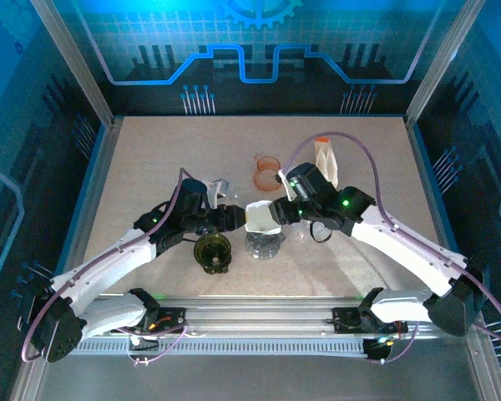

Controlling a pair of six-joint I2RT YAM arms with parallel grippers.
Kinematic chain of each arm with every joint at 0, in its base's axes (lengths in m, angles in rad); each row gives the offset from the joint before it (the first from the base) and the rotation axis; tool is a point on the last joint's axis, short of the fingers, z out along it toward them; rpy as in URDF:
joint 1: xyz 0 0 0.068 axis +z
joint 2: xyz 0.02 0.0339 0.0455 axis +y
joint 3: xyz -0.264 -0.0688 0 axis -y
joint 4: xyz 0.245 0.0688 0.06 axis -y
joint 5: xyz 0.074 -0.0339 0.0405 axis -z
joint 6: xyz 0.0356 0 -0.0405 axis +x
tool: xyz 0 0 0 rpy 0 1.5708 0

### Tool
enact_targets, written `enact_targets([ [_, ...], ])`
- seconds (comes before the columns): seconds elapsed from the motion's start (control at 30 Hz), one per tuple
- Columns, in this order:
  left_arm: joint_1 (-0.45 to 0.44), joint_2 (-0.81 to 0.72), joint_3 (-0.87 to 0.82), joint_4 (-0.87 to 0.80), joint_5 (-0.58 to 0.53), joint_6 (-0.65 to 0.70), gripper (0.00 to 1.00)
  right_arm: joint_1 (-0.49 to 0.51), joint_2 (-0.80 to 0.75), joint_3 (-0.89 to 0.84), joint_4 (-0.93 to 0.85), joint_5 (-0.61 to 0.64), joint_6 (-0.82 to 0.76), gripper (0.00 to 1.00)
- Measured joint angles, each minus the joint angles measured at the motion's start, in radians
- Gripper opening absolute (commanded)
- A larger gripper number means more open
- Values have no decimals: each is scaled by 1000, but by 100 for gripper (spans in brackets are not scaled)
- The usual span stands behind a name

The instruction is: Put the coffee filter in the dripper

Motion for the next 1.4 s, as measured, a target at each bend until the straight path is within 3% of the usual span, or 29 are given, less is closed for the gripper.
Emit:
enact_targets([
  [0.23, -2, -6, 0, -6, 0, 0, 36, 24, -8, -45, -5, 18, 17, 33],
  [0.57, -2, -8, 0, -8, 0, 0, 29, 33, -8, -71, -4, 22, 22, 32],
  [0.83, -2, -8, 0, -8, 0, 0, 28, 34, 9, 10, -50, 44, -10, 60],
  [1.07, -2, -8, 0, -8, 0, 0, 29, 32, 167, 209, -92, 23, -78, 66],
  [1.4, -2, -8, 0, -8, 0, 0, 29, 30, 295, 237, -171, 12, -141, 67],
])
